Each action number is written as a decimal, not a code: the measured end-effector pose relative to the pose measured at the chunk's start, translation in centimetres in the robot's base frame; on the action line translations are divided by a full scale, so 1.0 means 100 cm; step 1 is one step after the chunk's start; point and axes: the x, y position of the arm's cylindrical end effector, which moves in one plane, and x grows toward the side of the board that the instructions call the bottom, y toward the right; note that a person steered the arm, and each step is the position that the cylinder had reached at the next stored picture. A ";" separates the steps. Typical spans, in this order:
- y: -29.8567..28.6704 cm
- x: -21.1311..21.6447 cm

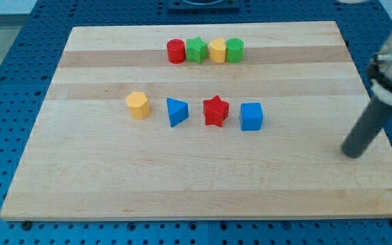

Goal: Slide the blue cube to the green star

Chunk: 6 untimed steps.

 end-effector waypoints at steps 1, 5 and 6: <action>-0.036 -0.001; -0.116 -0.054; -0.133 -0.069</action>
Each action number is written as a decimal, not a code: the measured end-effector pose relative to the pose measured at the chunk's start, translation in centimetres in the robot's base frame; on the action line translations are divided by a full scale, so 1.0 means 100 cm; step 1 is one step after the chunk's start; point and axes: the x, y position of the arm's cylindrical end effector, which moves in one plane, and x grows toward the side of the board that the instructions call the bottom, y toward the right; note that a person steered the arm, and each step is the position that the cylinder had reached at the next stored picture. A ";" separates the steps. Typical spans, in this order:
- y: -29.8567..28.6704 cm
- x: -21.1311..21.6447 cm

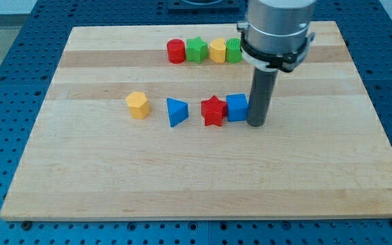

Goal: Slide the blue cube to the green star

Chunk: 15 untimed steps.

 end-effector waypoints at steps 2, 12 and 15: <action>-0.024 -0.028; -0.063 -0.061; -0.073 -0.081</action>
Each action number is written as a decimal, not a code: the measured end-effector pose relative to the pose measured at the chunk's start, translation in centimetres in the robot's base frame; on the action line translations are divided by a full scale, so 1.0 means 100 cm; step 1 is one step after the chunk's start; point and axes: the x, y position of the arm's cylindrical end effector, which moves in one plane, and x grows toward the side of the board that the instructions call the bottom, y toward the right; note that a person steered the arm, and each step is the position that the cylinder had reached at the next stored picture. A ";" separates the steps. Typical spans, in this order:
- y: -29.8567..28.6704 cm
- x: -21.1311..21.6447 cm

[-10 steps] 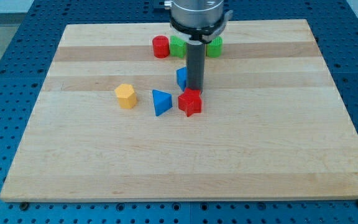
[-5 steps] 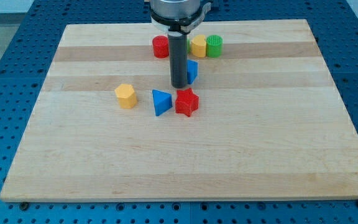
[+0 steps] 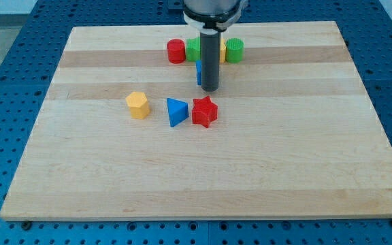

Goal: Slide the blue cube to the green star

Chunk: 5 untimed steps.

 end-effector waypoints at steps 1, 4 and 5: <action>-0.002 -0.008; -0.003 -0.026; -0.001 -0.026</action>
